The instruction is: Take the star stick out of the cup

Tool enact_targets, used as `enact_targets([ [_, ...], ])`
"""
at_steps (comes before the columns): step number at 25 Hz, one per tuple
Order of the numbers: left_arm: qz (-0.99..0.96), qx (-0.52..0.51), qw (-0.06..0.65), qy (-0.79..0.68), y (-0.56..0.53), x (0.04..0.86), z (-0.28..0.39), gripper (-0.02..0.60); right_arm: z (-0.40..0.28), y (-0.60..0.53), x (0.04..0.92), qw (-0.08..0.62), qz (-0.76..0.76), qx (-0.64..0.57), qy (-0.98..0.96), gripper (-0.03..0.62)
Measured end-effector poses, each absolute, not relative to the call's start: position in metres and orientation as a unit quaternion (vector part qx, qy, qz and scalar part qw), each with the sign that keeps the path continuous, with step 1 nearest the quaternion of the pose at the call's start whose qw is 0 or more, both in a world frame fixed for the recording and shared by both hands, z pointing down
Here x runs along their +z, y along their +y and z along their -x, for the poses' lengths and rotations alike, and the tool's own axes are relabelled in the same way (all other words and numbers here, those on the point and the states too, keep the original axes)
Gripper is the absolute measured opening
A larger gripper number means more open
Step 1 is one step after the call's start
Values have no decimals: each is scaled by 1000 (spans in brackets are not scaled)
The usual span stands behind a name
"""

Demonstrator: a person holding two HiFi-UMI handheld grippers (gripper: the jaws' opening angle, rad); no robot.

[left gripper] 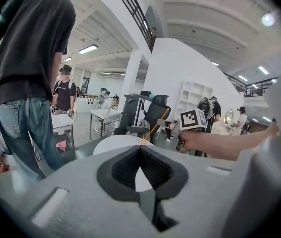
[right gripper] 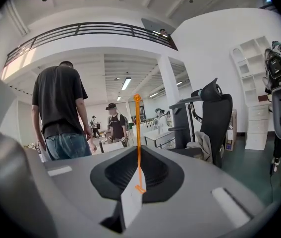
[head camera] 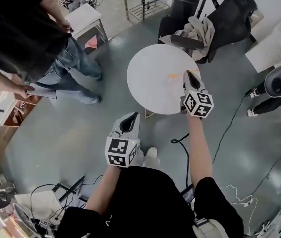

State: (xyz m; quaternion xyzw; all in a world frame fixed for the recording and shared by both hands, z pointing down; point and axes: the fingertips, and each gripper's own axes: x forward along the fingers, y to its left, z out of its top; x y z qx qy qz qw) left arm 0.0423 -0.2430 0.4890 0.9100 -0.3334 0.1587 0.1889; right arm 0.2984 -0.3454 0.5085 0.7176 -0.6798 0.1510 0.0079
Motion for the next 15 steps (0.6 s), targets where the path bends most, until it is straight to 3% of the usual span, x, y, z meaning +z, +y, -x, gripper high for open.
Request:
enact_targets([
  [15, -920, 126, 182, -325, -222, 472, -56, 3, -246, -282, 414, 0, -664, 75, -744, 18],
])
